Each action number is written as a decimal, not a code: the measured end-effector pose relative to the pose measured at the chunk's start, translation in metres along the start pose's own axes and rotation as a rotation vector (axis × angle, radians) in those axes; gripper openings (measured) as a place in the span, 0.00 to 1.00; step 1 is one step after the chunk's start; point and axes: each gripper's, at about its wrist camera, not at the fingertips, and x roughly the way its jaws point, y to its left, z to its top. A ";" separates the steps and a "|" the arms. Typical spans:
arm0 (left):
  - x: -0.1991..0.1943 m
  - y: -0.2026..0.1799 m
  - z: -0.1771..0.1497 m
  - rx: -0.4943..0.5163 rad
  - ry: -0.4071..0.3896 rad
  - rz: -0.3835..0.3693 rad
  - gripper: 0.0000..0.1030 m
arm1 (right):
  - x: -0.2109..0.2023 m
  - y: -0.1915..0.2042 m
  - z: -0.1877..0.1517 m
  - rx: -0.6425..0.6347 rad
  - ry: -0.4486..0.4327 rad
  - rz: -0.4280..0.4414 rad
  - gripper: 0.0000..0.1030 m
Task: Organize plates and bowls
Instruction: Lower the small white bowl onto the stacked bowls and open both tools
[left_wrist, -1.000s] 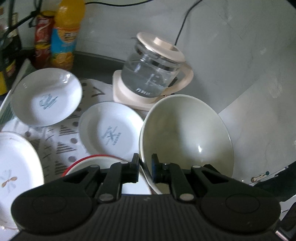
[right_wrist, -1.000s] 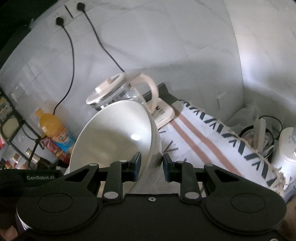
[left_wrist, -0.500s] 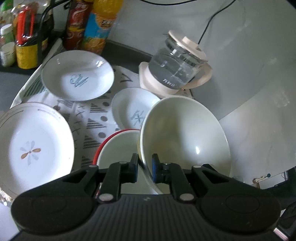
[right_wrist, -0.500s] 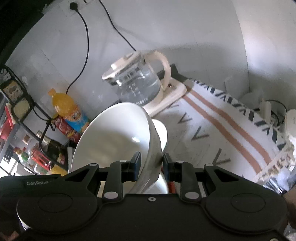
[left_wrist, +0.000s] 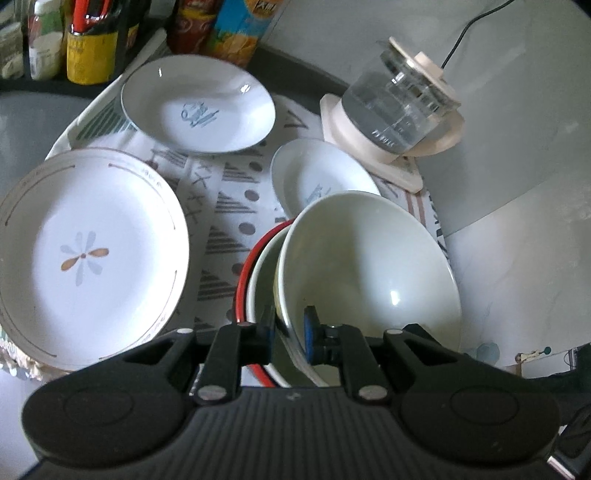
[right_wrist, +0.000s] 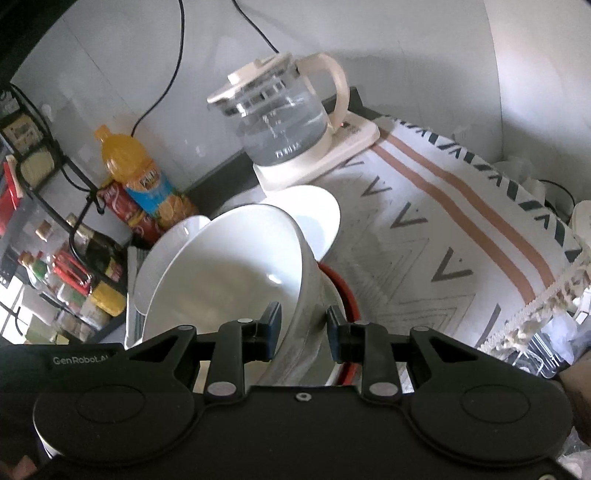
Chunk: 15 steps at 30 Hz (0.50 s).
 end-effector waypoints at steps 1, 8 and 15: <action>0.001 0.001 0.000 0.002 0.003 0.001 0.12 | 0.001 0.000 -0.002 -0.001 0.004 -0.004 0.28; 0.008 0.003 0.002 0.009 0.016 0.000 0.12 | 0.005 0.001 -0.006 -0.014 0.006 -0.017 0.31; 0.004 -0.003 0.006 0.014 0.001 0.022 0.19 | 0.002 -0.004 -0.003 0.015 0.007 0.004 0.34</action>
